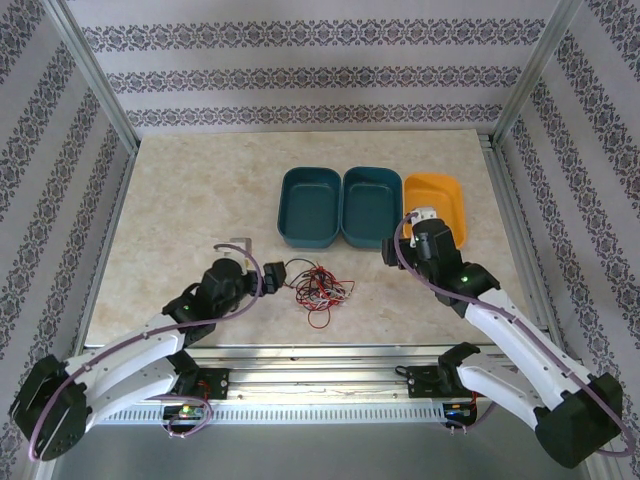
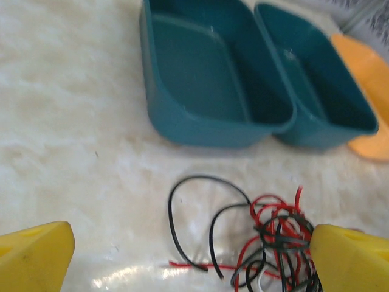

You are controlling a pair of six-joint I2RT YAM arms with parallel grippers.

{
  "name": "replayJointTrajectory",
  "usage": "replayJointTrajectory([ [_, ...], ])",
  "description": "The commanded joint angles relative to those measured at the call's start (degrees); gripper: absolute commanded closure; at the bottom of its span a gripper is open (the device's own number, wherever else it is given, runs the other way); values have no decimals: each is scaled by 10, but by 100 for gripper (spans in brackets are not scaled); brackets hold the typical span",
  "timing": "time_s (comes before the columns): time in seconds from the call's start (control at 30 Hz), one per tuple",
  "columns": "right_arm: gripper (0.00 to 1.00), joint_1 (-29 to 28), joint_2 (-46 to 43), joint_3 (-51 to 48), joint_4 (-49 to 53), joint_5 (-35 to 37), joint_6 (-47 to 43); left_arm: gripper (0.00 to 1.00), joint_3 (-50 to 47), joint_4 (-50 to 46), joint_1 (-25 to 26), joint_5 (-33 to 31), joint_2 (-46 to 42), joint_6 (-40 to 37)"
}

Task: Untangle the cables

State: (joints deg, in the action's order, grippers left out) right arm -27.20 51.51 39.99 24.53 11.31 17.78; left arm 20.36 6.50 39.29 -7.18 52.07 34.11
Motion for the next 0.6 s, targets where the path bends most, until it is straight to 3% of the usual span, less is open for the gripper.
replayJointTrajectory([
  [0.0, 24, -12, -3, 7, 60, -48, 65, 1, 10, 15, 31, -21, 34, 35],
  [0.4, 41, -84, 39, -19, 63, -170, 165, 0, 32, 60, 48, 47, 149, 36],
  [0.57, 42, -101, 66, -30, 32, -199, 168, 7, 45, 102, 49, 85, 208, 43],
])
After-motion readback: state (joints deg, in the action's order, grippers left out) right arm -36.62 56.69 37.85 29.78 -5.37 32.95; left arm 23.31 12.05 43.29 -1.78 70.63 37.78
